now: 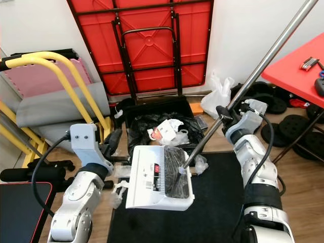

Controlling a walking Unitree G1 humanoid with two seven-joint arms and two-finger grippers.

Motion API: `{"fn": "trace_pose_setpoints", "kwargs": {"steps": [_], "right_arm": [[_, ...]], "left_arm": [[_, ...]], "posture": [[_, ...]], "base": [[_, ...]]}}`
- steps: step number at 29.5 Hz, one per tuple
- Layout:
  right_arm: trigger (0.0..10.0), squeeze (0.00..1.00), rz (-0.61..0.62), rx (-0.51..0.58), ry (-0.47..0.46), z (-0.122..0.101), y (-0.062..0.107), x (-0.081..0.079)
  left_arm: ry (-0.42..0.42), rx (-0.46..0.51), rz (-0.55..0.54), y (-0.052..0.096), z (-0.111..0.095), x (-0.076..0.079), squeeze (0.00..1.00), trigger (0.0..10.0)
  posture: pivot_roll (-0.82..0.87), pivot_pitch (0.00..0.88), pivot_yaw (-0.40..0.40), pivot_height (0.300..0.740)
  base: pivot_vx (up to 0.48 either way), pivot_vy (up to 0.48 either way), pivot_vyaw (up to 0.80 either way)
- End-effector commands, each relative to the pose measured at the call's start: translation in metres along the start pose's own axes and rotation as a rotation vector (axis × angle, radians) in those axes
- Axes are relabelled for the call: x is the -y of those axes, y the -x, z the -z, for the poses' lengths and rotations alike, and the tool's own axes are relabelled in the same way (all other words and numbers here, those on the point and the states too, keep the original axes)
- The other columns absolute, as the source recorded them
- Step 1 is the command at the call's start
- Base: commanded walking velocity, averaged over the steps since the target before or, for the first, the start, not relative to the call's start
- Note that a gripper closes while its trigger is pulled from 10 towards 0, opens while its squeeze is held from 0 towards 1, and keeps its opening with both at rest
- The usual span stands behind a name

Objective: Sweep floor

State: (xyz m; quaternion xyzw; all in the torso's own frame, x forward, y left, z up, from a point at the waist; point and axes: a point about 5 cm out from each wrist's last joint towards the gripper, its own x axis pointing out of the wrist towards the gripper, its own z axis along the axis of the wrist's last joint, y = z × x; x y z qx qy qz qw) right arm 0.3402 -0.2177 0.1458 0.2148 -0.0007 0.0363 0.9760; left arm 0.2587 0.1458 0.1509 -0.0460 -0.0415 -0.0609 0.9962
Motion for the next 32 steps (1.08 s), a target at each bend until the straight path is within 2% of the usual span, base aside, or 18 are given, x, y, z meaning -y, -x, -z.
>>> {"fn": "trace_pose_setpoints", "kwargs": {"steps": [1, 12, 18, 32], "right_arm": [[10.0, 0.0, -0.044, 0.045, -0.01, -0.01, 0.0, -0.007], [10.0, 0.0, -0.073, 0.02, 0.002, 0.0, 0.007, -0.013], [10.0, 0.0, -0.051, 0.013, 0.021, 0.002, 0.006, -0.014], [10.0, 0.0, -0.052, 0.032, 0.017, -0.003, 0.003, -0.016]], "left_arm": [[-0.001, -0.019, 0.004, 0.002, 0.006, -0.002, 0.0, 10.0], [-0.003, -0.017, 0.011, 0.001, 0.007, -0.003, 0.0, 10.0], [-0.003, -0.014, 0.032, 0.002, 0.006, -0.002, 0.0, 10.0], [-0.004, -0.003, 0.058, 0.003, 0.005, 0.0, 0.0, 10.0]], "posture": [[-0.16, 0.0, -0.037, 0.74], [-0.16, 0.0, -0.027, 0.74], [-0.16, 0.0, -0.023, 0.74], [-0.16, 0.0, -0.022, 0.74]], "base": [[0.0, 0.0, 0.0], [0.0, 0.0, 0.0], [0.0, 0.0, 0.0], [0.31, 0.0, 0.23]]}}
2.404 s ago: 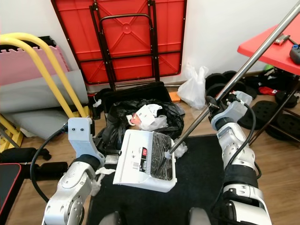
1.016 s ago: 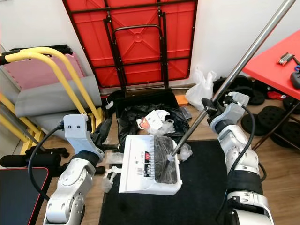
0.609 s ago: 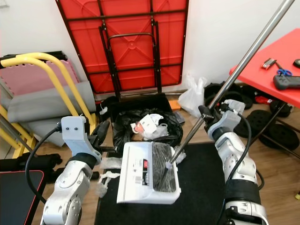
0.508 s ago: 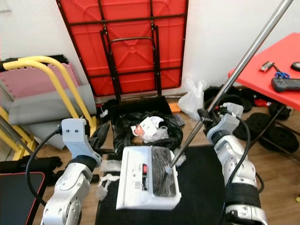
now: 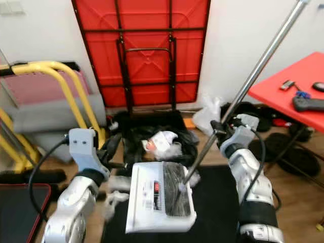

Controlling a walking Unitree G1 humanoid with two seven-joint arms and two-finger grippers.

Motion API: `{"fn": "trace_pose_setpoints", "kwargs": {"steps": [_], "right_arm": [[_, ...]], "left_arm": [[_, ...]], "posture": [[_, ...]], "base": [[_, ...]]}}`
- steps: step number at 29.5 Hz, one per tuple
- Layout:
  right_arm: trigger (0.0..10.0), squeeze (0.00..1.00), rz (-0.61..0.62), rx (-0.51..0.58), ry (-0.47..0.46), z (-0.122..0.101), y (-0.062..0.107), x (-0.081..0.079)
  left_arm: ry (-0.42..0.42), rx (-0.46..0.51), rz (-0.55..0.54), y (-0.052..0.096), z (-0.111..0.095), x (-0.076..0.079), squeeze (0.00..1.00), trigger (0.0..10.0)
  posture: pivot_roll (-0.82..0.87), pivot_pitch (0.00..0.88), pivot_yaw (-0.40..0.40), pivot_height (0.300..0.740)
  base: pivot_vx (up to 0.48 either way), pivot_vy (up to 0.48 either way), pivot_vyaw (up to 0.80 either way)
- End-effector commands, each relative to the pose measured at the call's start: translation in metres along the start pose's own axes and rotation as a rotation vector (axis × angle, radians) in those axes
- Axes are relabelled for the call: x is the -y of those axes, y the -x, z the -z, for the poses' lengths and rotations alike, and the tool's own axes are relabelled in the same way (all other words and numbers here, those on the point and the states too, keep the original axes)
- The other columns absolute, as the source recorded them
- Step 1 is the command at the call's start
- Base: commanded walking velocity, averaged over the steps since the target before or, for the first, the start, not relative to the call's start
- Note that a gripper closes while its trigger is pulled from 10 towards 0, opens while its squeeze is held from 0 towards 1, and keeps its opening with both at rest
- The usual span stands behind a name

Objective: Sweep floor

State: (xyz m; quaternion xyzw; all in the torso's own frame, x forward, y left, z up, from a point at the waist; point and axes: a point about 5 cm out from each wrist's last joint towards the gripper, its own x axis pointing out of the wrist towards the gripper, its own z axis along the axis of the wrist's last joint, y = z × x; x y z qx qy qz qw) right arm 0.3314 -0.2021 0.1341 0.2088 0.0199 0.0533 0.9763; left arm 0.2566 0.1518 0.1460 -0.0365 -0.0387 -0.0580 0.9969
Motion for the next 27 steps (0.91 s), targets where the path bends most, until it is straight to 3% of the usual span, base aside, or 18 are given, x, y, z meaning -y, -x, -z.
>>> {"fn": "trace_pose_setpoints", "kwargs": {"steps": [1, 4, 27], "right_arm": [[10.0, 0.0, -0.028, 0.08, 0.009, -0.021, -0.004, -0.006], [10.0, 0.0, -0.033, 0.093, 0.0, -0.023, -0.003, -0.006], [10.0, 0.0, -0.023, 0.136, -0.03, -0.032, -0.005, -0.007]], "left_arm": [[0.015, 0.004, 0.064, -0.001, 0.0, 0.006, 0.0, 10.0], [0.016, 0.006, 0.066, -0.001, 0.0, 0.006, 0.0, 10.0], [0.011, 0.014, 0.081, -0.002, 0.0, 0.007, 0.0, 10.0]], "posture": [[-0.16, 0.0, -0.022, 0.74], [-0.16, 0.0, -0.022, 0.74], [-0.16, 0.0, -0.023, 0.74]], "base": [[0.33, 0.0, 0.8], [0.333, 0.0, 0.8], [0.367, 0.0, 0.0]]}}
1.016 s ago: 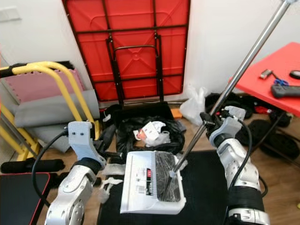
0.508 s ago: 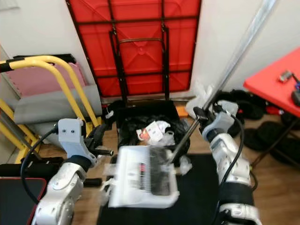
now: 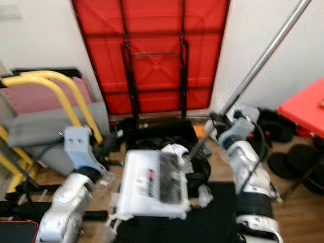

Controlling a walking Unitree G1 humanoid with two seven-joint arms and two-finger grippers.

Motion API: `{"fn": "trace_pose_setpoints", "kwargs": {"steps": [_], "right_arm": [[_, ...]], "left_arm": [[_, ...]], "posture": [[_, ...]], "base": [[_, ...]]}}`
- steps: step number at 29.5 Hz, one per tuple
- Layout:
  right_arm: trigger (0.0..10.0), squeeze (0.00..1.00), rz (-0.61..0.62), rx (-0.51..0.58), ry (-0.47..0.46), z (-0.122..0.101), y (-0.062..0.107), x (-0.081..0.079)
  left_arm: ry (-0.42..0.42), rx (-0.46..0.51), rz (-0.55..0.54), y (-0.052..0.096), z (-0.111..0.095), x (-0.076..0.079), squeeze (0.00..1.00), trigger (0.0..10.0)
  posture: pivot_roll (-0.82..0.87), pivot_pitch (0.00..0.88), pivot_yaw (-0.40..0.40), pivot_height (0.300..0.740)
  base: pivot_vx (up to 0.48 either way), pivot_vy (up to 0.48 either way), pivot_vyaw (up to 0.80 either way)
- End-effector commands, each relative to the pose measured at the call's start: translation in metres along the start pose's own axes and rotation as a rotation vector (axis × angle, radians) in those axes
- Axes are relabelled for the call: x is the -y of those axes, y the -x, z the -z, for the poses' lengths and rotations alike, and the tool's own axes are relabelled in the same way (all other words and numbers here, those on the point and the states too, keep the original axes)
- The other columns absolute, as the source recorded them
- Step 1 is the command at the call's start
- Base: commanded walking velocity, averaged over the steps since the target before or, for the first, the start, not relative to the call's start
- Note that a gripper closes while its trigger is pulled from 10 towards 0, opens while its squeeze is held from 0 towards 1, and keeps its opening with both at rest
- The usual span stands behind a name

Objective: Sweep floor

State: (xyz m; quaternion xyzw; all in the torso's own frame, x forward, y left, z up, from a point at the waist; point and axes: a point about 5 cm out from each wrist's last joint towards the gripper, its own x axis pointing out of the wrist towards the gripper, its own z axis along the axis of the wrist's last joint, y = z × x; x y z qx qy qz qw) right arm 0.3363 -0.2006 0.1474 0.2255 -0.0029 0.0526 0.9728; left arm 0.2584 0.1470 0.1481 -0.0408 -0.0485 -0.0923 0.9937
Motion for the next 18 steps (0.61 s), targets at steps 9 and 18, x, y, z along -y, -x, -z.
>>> {"fn": "trace_pose_setpoints", "kwargs": {"steps": [9, 18], "right_arm": [[10.0, 0.0, -0.015, 0.093, 0.012, -0.0227, -0.0022, -0.0015], [10.0, 0.0, -0.041, 0.077, 0.051, -0.0233, -0.0014, -0.0034]], "left_arm": [[0.0, -0.003, 0.014, 0.0002, 0.0012, 0.0026, 0.0, 10.0], [0.001, -0.001, 0.015, 0.0003, 0.0002, 0.0029, 0.0, 10.0]], "posture": [[-0.16, 0.0, -0.022, 0.74], [-0.17, 0.0, -0.021, 0.74]], "base": [[0.365, 0.0, 0.0], [0.367, 0.0, 0.0]]}}
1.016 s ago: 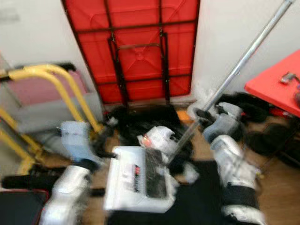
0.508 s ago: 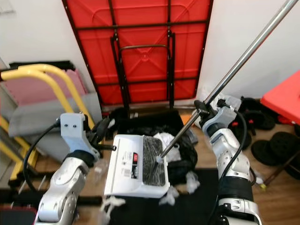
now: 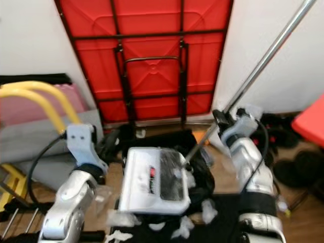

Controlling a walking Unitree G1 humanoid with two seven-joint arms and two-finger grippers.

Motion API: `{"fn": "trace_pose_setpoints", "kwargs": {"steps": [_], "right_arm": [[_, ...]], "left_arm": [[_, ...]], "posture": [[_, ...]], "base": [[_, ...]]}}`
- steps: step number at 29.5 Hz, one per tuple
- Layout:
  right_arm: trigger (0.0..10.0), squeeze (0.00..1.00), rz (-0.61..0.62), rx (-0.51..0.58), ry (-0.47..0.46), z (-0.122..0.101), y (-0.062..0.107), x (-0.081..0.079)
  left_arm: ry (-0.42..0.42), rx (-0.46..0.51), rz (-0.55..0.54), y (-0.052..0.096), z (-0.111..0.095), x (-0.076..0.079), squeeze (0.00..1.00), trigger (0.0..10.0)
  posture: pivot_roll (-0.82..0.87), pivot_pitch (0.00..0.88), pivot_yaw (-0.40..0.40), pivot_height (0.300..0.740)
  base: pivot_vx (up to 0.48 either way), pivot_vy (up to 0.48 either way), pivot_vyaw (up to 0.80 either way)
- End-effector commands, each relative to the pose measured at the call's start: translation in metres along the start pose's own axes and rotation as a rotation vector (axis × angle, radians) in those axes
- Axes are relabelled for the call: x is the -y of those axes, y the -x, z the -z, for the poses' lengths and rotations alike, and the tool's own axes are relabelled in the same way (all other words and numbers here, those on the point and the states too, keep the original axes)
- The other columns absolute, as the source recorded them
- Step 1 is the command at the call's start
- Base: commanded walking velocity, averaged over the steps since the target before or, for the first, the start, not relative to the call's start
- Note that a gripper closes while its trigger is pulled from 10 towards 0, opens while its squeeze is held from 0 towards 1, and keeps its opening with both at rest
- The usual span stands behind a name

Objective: Sweep floor

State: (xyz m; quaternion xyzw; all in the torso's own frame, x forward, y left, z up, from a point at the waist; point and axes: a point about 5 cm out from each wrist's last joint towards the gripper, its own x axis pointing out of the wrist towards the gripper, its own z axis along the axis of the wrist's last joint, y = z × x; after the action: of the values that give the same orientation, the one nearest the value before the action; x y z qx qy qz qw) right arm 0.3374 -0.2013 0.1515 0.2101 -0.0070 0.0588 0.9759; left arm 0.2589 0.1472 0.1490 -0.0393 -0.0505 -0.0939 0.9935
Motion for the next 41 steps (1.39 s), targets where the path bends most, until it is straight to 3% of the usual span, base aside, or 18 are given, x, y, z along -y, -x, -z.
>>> {"fn": "trace_pose_setpoints", "kwargs": {"steps": [1, 8, 13, 25, 35, 41], "right_arm": [[10.0, 0.0, -0.027, 0.074, 0.02, -0.019, 0.0, -0.002], [10.0, 0.0, 0.007, 0.084, 0.049, -0.025, 0.0, 0.004], [10.0, 0.0, 0.05, 0.11, 0.056, -0.033, -0.001, 0.01], [10.0, 0.0, 0.112, 0.17, 0.08, -0.058, -0.003, 0.023], [10.0, 0.0, 0.117, 0.211, 0.094, -0.073, -0.007, 0.02], [10.0, 0.0, 0.099, 0.259, 0.134, -0.091, -0.023, 0.014]], "left_arm": [[0.004, -0.004, 0.012, 0.001, 0.001, 0.003, 0.0, 10.0], [0.005, -0.012, -0.006, 0.001, 0.0, 0.002, 0.0, 10.0], [0.0, -0.016, -0.003, 0.005, -0.001, 0.004, 0.0, 10.0], [-0.01, -0.048, 0.068, 0.026, -0.008, 0.016, 0.0, 10.0], [0.011, -0.057, 0.074, 0.038, -0.013, 0.02, 0.0, 10.0], [0.016, -0.095, 0.094, 0.048, -0.015, 0.025, 0.0, 10.0]], "posture": [[-0.17, 0.0, -0.021, 0.74], [-0.16, 0.0, -0.023, 0.74], [-0.15, 0.0, -0.027, 0.74], [-0.11, 0.113, -0.011, 0.74], [-0.09, 0.163, 0.002, 0.74], [-0.08, 0.189, 0.005, 0.74]], "base": [[0.368, 0.0, 0.0], [0.133, 0.0, 0.79], [0.0, 0.0, 0.0], [0.0, 0.0, 0.0], [0.258, 0.0, 0.0], [0.0, 0.0, 0.0]]}}
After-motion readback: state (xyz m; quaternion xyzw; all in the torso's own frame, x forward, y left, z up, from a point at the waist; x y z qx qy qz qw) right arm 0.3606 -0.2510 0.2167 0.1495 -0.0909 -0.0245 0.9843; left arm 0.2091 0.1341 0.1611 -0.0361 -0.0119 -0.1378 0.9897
